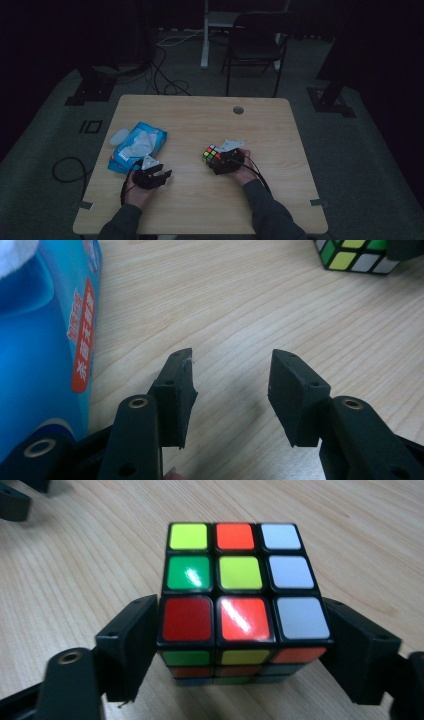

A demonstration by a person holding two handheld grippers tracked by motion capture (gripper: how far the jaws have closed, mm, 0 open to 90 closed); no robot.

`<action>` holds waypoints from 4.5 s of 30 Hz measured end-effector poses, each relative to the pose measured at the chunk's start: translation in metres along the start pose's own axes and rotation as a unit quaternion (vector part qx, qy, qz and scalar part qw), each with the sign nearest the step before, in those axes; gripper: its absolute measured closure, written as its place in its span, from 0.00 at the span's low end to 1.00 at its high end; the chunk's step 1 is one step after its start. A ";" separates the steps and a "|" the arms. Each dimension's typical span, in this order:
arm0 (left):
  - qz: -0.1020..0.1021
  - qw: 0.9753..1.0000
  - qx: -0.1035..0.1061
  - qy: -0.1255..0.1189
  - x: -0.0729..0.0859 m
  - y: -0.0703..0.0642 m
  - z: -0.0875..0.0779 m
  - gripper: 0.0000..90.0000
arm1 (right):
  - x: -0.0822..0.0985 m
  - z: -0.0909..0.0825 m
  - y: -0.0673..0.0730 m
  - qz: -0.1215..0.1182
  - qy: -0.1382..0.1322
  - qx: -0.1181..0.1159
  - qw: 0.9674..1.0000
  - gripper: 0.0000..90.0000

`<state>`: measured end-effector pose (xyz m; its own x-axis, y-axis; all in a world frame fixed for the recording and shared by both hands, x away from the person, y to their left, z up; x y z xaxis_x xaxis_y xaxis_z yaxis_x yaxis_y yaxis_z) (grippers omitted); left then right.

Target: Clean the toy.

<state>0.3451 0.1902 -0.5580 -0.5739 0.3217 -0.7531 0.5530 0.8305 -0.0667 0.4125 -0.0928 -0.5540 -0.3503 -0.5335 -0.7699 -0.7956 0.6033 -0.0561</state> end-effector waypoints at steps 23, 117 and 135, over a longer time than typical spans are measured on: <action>0.044 0.998 -0.019 -0.038 -0.047 0.011 -0.053 0.59 | 0.025 -0.011 -0.005 0.022 0.008 0.007 1.000 0.21; -0.057 0.995 -0.072 0.025 -0.067 0.109 -0.028 0.76 | 0.032 -0.016 -0.005 0.032 0.003 0.009 0.999 0.23; -0.039 0.996 -0.074 -0.011 -0.077 0.095 -0.041 0.98 | 0.030 -0.016 -0.002 0.029 -0.004 0.013 0.999 0.20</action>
<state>0.4172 0.2628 -0.4800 -0.5972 0.2453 -0.7636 0.4116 0.9109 -0.0294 0.3953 -0.1198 -0.5669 -0.3911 -0.4925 -0.7775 -0.7607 0.6485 -0.0281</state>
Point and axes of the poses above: each handheld gripper's, and its own axes: z roughly forward along the jaws, x roughly out of its underside, y roughly to its left, the point moved 3 cm from there along z, roughly forward along the jaws, and after that the axes turned 1 degree about -z, right-handed, at the moved point
